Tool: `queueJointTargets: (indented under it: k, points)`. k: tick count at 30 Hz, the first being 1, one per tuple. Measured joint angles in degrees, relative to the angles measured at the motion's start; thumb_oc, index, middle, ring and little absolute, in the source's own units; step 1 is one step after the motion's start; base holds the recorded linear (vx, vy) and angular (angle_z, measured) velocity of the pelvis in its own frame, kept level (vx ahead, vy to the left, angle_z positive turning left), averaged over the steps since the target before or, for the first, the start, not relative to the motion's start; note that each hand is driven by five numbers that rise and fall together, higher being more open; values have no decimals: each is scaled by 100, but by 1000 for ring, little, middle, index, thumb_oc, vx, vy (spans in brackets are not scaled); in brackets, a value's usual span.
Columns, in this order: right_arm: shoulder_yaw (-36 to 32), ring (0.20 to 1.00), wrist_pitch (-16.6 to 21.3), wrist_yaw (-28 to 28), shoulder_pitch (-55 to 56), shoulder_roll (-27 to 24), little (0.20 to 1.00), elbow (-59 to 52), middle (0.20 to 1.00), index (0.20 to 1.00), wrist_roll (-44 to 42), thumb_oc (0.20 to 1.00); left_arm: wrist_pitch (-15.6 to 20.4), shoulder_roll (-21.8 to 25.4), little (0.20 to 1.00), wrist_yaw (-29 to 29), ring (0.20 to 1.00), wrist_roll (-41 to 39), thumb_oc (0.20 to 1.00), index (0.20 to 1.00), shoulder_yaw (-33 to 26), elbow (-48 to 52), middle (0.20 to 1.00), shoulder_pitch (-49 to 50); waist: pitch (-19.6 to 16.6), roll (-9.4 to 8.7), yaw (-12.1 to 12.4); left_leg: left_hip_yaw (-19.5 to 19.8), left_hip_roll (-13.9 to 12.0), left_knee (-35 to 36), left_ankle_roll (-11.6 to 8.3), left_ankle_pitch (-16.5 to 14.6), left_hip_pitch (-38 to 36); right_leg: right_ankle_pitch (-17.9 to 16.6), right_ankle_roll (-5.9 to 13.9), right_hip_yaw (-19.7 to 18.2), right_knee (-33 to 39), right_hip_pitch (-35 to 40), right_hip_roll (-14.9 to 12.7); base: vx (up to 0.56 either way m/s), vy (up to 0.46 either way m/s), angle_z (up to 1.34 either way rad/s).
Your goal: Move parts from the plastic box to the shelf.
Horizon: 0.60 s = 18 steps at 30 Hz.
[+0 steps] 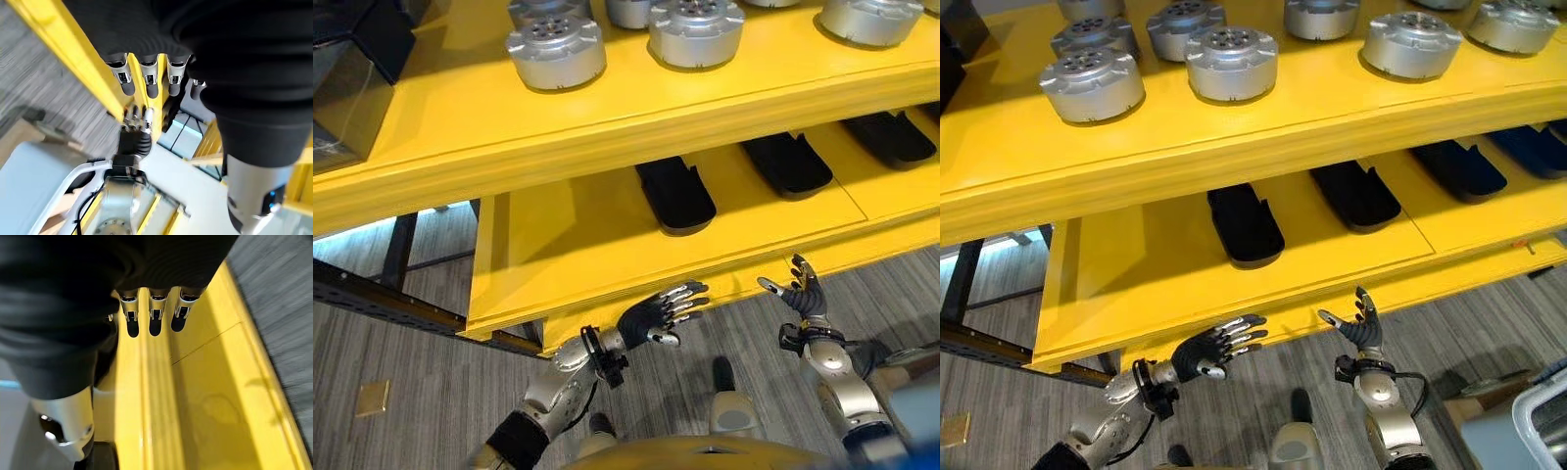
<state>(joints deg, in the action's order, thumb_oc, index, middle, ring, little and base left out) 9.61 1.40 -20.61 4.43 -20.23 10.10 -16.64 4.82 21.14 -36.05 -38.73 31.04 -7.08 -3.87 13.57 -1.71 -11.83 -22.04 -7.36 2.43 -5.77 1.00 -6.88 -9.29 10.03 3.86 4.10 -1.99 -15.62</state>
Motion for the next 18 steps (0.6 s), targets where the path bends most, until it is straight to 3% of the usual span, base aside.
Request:
queueJointTargets:
  k: [3,4,5,6,7,8,10,11,12,13,14,15,16,17,18]
  points:
    - [16,1000,4,21,264,458,1000,-28,1000,1000,-4,1000,-53,-43,1000,23,1000,-1,1000,1000,-12,0,1000,41,-9,-258,-88,-188,223,-114,79,-159,-18,-164,44,-60,9,-59,-232,-73,149,-67]
    - [75,1000,-130,216,111,685,1000,2,1000,1000,-16,1000,35,-49,1000,297,1000,-4,1000,1000,-226,12,1000,573,57,-337,215,-925,131,-270,238,-285,-123,-765,-341,536,-335,-741,156,-333,-1,-241]
    - [225,1000,-125,259,-237,842,1000,-99,1000,1000,-17,1000,32,20,1000,440,1000,19,1000,1000,-390,-111,1000,754,181,-394,259,-1417,127,-667,542,-578,-4,-1377,-337,969,-233,-947,124,-258,-27,-205]
    - [274,1000,-96,233,-135,652,1000,-56,1000,1000,-17,1000,-60,-146,1000,516,1000,124,1000,1000,-342,-694,1000,576,255,-223,-41,-1278,-99,-790,604,-642,114,-702,-153,1225,-1023,-971,43,-348,-181,-36]
    - [283,1000,-198,216,-79,475,1000,241,1000,1000,-32,1000,-31,-268,1000,558,1000,113,1000,1000,-416,-864,1000,563,229,-44,66,-1201,-281,-682,812,-525,187,158,-165,1481,-2657,-1244,-64,-234,-264,71]
    - [282,1000,-250,199,-70,331,1000,358,1000,1000,-50,1000,64,-185,1000,613,1000,115,1000,1000,-415,-738,1000,651,246,90,367,-1200,-475,-461,578,-238,123,485,-437,1570,-3794,-1370,-68,-224,-336,42]
    - [281,1000,-211,192,-70,251,1000,539,1000,1000,-20,1000,176,49,1000,661,1000,115,1000,1000,-413,-478,1000,863,236,156,654,-1176,-583,-359,348,-50,96,782,-613,1726,-4544,-1281,-205,-133,-277,-5]
    - [304,1000,-146,212,-140,183,1000,513,1000,1000,76,1000,301,375,1000,719,1000,100,1000,1000,-483,-282,1000,1141,123,10,1018,-1259,-633,-427,322,-12,127,1204,-635,1820,-4294,-750,-377,-172,-454,-16]
    - [402,1000,-61,239,-185,139,1000,326,1000,1000,155,1000,346,461,1000,744,1000,94,1000,1000,-552,-278,1000,1160,62,-85,1064,-1244,-641,-529,299,-3,222,1307,-667,1814,-3842,-495,-426,-172,-526,-30]
    - [460,1000,-9,263,-281,108,1000,203,1000,1000,259,1000,361,459,1000,728,1000,22,1000,1000,-610,-307,1000,1130,10,-165,1093,-1231,-690,-653,254,32,333,1584,-501,1834,-3477,-375,-238,-192,-598,-28]
    - [495,1000,61,296,-466,68,1000,109,1000,1000,350,1000,408,441,1000,661,1000,-160,1000,1000,-643,-443,1000,948,-1,-184,1115,-1233,-948,-1110,272,7,667,1953,-689,2079,-3157,-365,-101,-153,-495,-61]
    - [538,1000,40,297,-600,79,1000,68,1000,1000,371,1000,439,404,1000,608,1000,-276,1000,1000,-742,-486,1000,864,-7,-193,1185,-1304,-1200,-1552,212,-57,875,2113,-920,2133,-2734,-317,189,-134,-430,-102]
    - [630,1000,19,290,-702,84,1000,91,1000,1000,370,1000,452,360,1000,508,1000,-384,1000,1000,-902,-553,1000,870,-14,-181,1232,-1330,-1477,-1780,273,-3,920,2129,-843,2035,-2226,-156,531,-126,-414,-111]
    - [642,1000,11,251,-678,67,1000,101,1000,1000,362,1000,451,301,1000,455,1000,-412,1000,1000,-898,-607,1000,840,-48,-121,1172,-1295,-1703,-1878,325,170,1008,1952,-1030,1922,-1923,-75,809,-114,-363,-94]
    - [625,1000,6,177,-604,-10,1000,99,1000,1000,326,1000,453,211,1000,423,1000,-466,1000,1000,-902,-608,1000,813,-69,-165,1076,-1215,-1714,-1849,199,167,1029,1828,-1115,1824,-1666,1,934,-109,-335,-68]
